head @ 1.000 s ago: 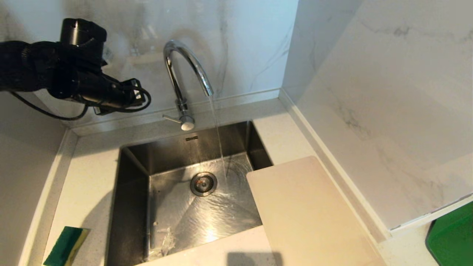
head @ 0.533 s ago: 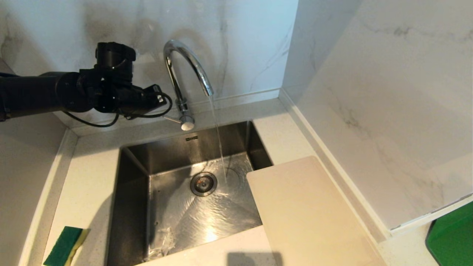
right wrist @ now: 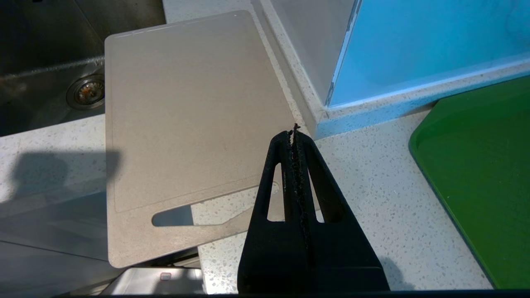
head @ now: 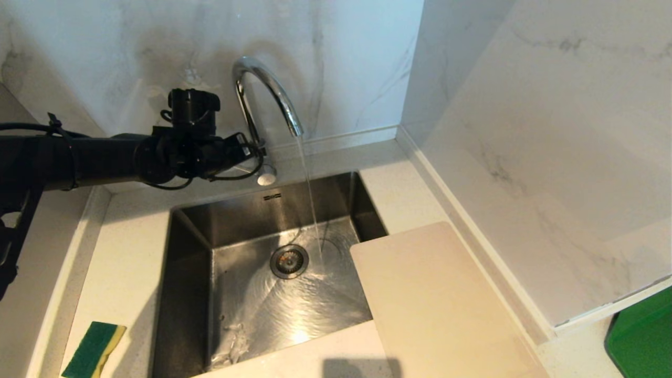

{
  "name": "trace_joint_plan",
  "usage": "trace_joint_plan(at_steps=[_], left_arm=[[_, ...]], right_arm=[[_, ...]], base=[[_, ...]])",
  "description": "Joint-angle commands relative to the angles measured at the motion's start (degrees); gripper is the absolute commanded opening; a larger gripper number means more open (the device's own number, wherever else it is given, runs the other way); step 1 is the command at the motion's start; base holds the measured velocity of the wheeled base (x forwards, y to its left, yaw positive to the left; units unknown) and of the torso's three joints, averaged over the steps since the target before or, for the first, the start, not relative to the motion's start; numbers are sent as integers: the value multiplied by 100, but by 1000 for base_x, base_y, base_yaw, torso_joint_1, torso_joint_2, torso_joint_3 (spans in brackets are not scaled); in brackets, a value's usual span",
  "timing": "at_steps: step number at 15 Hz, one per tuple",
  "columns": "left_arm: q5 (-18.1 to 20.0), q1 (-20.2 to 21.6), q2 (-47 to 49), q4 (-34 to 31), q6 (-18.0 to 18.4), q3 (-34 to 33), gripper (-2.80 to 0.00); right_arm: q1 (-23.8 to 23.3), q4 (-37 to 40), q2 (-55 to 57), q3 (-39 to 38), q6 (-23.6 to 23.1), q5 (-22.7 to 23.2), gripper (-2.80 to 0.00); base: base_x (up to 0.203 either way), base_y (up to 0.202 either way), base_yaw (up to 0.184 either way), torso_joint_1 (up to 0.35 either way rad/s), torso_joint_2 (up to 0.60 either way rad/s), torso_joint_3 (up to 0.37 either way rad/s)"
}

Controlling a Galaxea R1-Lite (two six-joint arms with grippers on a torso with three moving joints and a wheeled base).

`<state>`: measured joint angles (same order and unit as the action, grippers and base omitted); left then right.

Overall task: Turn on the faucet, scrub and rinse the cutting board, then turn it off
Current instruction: Turn on the tap

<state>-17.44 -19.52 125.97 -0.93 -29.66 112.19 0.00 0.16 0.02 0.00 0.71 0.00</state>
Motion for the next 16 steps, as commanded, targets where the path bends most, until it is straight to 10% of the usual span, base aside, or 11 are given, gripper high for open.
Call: trace_joint_plan(at_steps=[1,16], left_arm=[[-57,-8,205,127,-22,57,-280],[-48,9,415,-14,-163,52,-280]], right_arm=[[0,1,-2,-5,0,0,-280],[0,-4,-2,-1,0,0,-280]], base=[[0,0,0,0,0,0],[0,0,0,0,0,0]])
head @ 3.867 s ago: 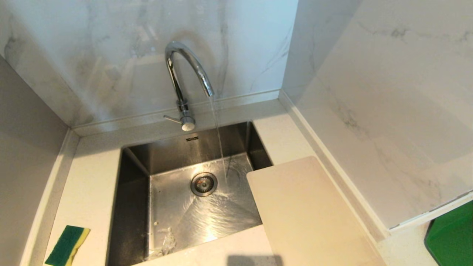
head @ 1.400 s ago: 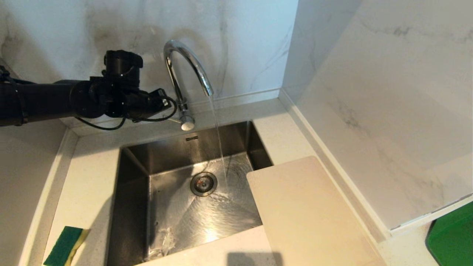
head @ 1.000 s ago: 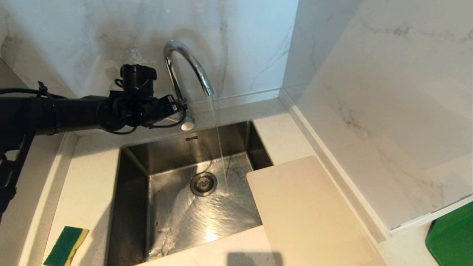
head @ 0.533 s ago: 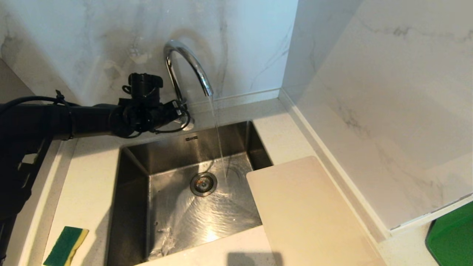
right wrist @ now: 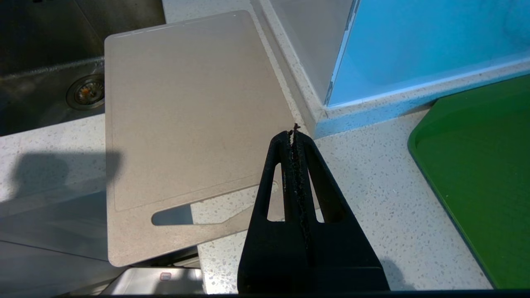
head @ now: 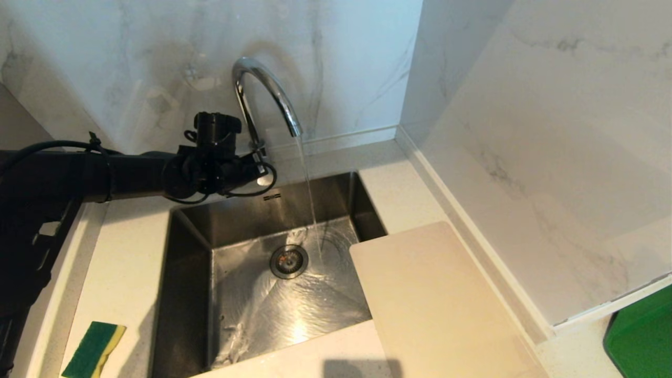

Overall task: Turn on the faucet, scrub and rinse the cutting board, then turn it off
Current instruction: Turn on the tap

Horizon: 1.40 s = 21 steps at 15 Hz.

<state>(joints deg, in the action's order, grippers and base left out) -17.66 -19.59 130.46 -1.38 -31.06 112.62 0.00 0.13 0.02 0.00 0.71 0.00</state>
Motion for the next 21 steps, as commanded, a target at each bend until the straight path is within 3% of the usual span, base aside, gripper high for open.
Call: trace_joint_plan(at_steps=[1,8,16,21], left_arm=[[-31,12,-59,146,-30,11,-280],[-431,22,-82,952,-5,15,-280],[-419,32,120,939,38,11,-280],[-429,113,128,326,-31,-25,-280]], right_arm=[[0,-2,-2,0,0,0,-280],[0,4,-2,-8,0,0,-280],[0,4,-2,0,0,0,-280],[0,4,-2,0,-9,0,-280]], base=[[0,0,0,0,0,0],[0,0,0,0,0,0],[0,0,0,0,0,0],[0,0,0,0,0,0]])
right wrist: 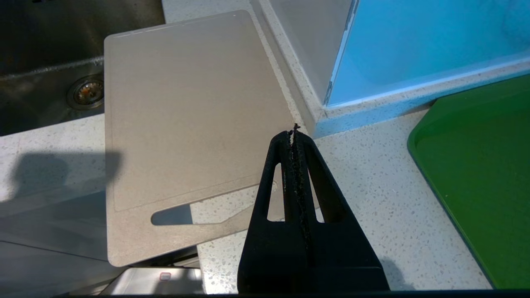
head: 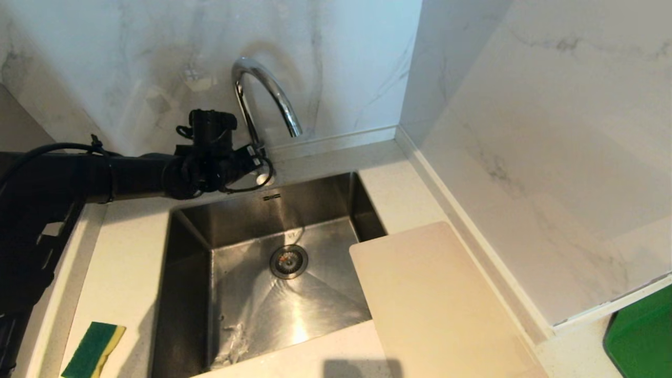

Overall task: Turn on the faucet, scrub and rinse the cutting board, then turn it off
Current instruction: Turn on the tap

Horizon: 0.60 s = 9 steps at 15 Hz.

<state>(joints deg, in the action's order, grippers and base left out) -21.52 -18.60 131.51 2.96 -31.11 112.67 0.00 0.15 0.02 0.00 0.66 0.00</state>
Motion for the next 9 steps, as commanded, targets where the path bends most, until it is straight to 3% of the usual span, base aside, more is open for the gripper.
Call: trace_joint_plan(at_steps=[1,4,9], left_arm=[[-45,6,15,-167,-88,-81,-280],[-37,6,-12,-581,-401,-96,-280],[-28,-14,-72,-682,-522,-366,-280]], right_arm=[[0,3,-2,-1,4,0,-280],[0,3,-2,0,4,0,-280],[0,0,-2,0,0,0,-280]], base=[[0,0,0,0,0,0],[0,0,0,0,0,0],[0,0,0,0,0,0]])
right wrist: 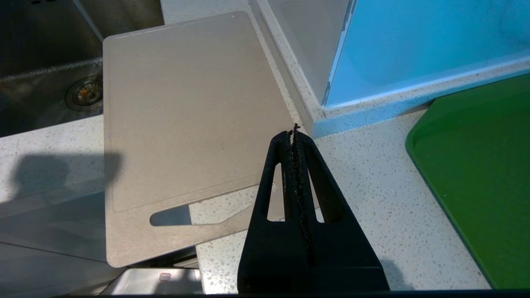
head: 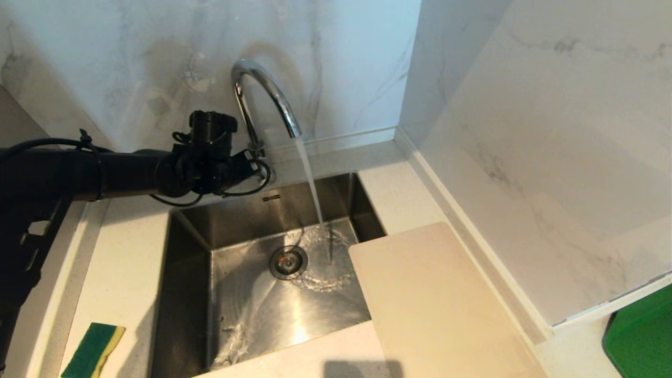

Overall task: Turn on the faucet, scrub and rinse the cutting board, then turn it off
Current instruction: Turn on the tap

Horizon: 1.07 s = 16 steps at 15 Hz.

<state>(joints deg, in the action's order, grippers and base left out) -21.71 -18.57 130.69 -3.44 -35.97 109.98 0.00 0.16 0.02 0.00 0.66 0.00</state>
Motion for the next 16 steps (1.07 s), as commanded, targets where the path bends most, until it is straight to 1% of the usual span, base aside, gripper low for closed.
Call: trace_joint_plan(at_steps=[1,7,9,12,14,16], left_arm=[[5,-30,-25,-38,-47,-209,-280],[41,-147,-313,-42,-48,-243,-280],[197,-172,-634,-72,-37,-192,-280],[510,-208,-1348,-459,-9,35,-280],[563,-217,-1760,-642,43,63,-280],[565,-156,-2032,-827,237,24,-280]], right_arm=[[0,1,-2,0,-4,0,-280],[0,-5,-2,-8,4,0,-280],[0,-7,-2,0,-3,0,-280],[0,2,-2,-9,4,0,-280],[9,2,-2,0,2,0,-280],[0,-1,-2,-3,2,0,-280]], base=[[0,0,0,0,0,0],[0,0,0,0,0,0],[0,0,0,0,0,0],[0,0,0,0,0,0],[0,0,0,0,0,0],[0,0,0,0,0,0]])
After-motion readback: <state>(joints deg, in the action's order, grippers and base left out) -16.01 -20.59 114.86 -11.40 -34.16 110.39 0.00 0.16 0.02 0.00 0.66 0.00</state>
